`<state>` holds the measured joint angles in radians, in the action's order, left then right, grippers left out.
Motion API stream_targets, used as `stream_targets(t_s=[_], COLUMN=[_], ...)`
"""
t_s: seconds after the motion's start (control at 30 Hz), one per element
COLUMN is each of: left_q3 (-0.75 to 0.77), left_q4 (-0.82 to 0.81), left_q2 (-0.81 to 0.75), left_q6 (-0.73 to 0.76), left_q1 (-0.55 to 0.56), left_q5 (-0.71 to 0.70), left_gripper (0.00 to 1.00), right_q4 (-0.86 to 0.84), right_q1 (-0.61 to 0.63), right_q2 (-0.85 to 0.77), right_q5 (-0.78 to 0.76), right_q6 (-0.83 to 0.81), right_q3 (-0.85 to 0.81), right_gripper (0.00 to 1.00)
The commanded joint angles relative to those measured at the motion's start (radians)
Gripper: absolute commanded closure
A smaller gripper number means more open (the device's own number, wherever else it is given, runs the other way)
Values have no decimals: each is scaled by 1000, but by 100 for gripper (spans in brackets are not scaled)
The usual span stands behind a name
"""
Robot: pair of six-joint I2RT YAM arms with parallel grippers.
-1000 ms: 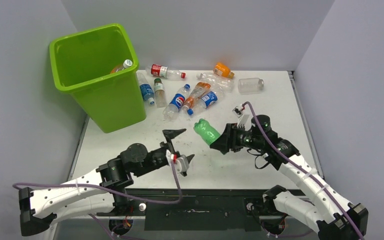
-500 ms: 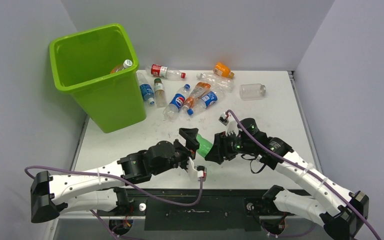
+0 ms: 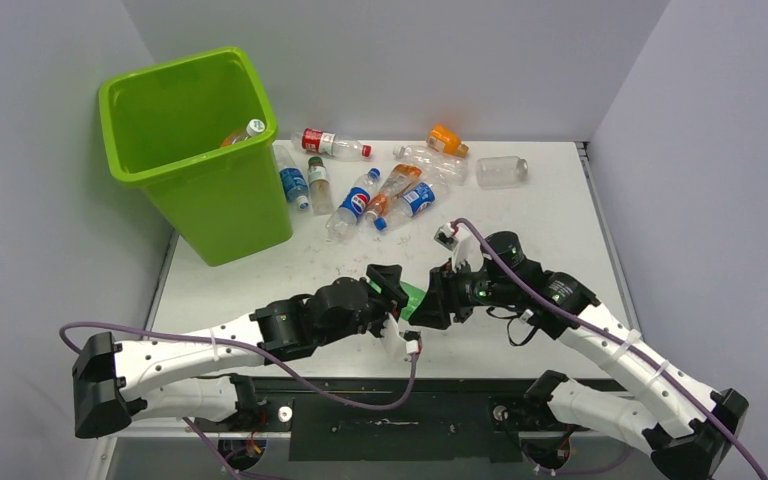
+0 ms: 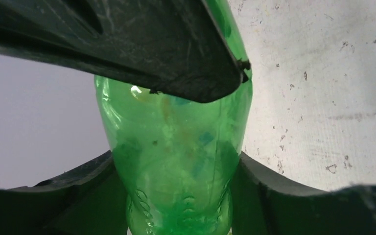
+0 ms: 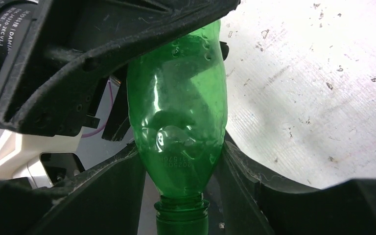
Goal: Put the plastic bottles in the bin
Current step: Place the plastic bottle in the trash bin.
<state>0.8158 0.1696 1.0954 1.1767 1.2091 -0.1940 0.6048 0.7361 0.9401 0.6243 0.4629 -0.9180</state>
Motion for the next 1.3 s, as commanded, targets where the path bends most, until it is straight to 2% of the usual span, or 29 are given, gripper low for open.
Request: stream_targets(t_s=[0.0,0.07,0.17,0.23,0.3,0.4,0.5,0.57,0.63,0.77,0.87,1.1,1.27], left_q3=[54,49,47,44,47,31,-13,-58,-99,-129,-114,-66,-56], left_q4=[-64,-95,-118,-133,-136,-170,-286,-386,-501,-628,-643,-600,-590], left_q2=[-9,-22,-39,-54,-71,-107,-156,-190,-213,-206,-183,-130,-121], left_q6=[-41,-65,-142,-231,-349,-593,-883,-1093,-1301,-1569,-1631,-1651,-1654], left_q1=[6,10,10,10,7,-4,-35,-82,-148,-250,-255,-252,-251], left_q5=[29,36,54,72,100,174,237,302,382,567,628,649,614], left_gripper=[56,65,73,77,79,83,100,100,100,100,100,100,100], right_q4=[-26,-31,-53,-85,-136,-272,-462,-556,-553,-639,-764,-989,-1022], right_q1=[7,6,6,7,7,5,6,6,6,6,7,12,57], right_q2=[-32,-43,-72,-118,-181,-309,-463,-533,-541,-499,-469,-347,-264], right_q5=[20,15,-9,-77,-160,-290,-382,-399,-379,-275,-243,-225,-220], right_q6=[-7,-4,-5,-4,3,32,89,100,59,83,138,227,222], right_q3=[-42,-45,-57,-69,-69,-20,107,172,173,204,249,285,259], right_gripper=[95,91,30,8,0,7,10,10,10,10,10,10,10])
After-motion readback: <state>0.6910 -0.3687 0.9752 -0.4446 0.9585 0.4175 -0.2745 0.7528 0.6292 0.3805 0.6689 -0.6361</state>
